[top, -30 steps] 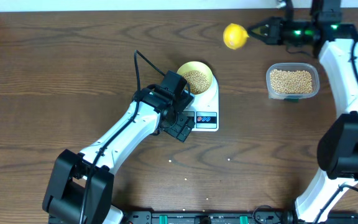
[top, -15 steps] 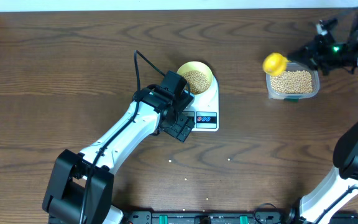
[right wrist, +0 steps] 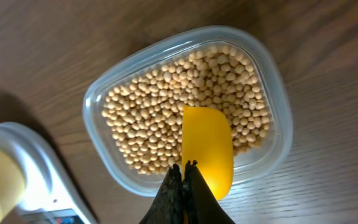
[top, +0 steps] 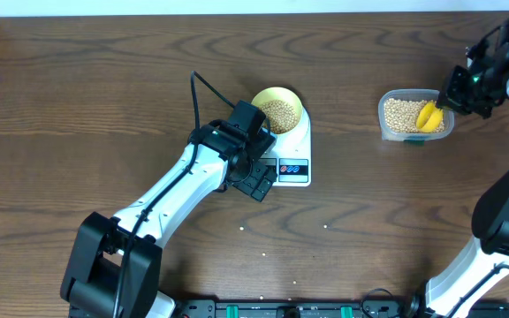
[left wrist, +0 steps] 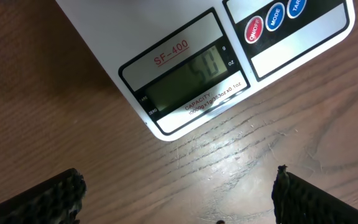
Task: Scoop item into bowl and weigh 50g on scale
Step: 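Lower the scoop into the chickpea tub with the right gripper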
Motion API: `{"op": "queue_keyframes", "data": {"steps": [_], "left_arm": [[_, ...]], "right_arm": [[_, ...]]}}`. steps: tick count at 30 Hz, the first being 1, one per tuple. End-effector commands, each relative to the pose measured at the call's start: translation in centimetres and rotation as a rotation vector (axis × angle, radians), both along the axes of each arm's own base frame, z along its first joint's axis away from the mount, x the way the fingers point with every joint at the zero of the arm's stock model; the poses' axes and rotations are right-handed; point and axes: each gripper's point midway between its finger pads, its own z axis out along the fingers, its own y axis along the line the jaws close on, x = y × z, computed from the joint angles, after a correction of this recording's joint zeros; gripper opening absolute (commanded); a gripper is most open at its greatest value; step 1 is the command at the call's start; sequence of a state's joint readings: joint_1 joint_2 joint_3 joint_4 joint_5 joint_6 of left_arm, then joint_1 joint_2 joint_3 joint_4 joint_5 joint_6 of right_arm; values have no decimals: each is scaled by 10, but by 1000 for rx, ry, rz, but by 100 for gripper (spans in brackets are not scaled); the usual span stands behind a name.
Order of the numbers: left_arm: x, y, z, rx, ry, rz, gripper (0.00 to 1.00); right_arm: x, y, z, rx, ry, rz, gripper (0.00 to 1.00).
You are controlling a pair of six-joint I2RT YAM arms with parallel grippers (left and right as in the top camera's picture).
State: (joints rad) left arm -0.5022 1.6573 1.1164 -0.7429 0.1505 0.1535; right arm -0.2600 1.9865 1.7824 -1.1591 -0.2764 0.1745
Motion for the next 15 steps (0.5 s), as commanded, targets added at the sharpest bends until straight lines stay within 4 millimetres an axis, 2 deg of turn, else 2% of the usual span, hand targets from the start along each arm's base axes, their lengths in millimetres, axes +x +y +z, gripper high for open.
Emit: {"op": "queue_keyframes", "data": {"steps": [1,4,9,11,15], "left_arm": [[-3,4,-5,19,12,11,98],[-3,4,-5,19,12,11,98],[-3,4,-5,19,12,11,98],[-3,4,-5,19,12,11,98],[-3,4,-5,19,12,11,98]], "right_arm": [[2,3,-6,-72,17,35,1],[4,11,-14,-82,33,57,1],[6,4,-22,-166,55,60,4],[6,3,-22,-172,54,59,7],[6,6,-23,-172,54,66,7]]}}
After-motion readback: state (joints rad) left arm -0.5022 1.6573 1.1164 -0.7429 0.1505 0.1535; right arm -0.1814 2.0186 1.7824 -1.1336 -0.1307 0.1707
